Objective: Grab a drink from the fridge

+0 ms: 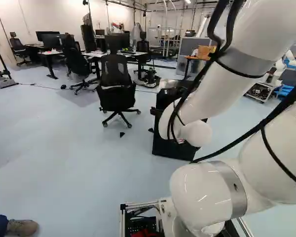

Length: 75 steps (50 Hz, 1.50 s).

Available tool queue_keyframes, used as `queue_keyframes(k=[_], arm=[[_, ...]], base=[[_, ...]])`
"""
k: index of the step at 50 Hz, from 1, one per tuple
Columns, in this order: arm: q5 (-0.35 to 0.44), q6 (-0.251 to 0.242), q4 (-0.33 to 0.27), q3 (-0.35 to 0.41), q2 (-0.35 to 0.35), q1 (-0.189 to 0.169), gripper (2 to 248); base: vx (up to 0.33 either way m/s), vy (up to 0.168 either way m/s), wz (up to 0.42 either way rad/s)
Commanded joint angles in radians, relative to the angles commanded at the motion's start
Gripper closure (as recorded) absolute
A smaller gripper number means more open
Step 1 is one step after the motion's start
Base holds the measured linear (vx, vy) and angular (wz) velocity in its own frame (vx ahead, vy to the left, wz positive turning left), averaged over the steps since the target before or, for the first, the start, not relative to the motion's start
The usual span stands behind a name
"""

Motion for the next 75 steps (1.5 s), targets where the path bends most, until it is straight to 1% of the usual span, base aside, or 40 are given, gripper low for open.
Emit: queue_keyframes(k=[44,75], arm=[[0.0,0.0,0.0,0.0,0.0,0.0,3],[0.0,0.0,0.0,0.0,0.0,0.0,3]], base=[[0.06,0.088,-0.161],[0.056,0.054,-0.152]])
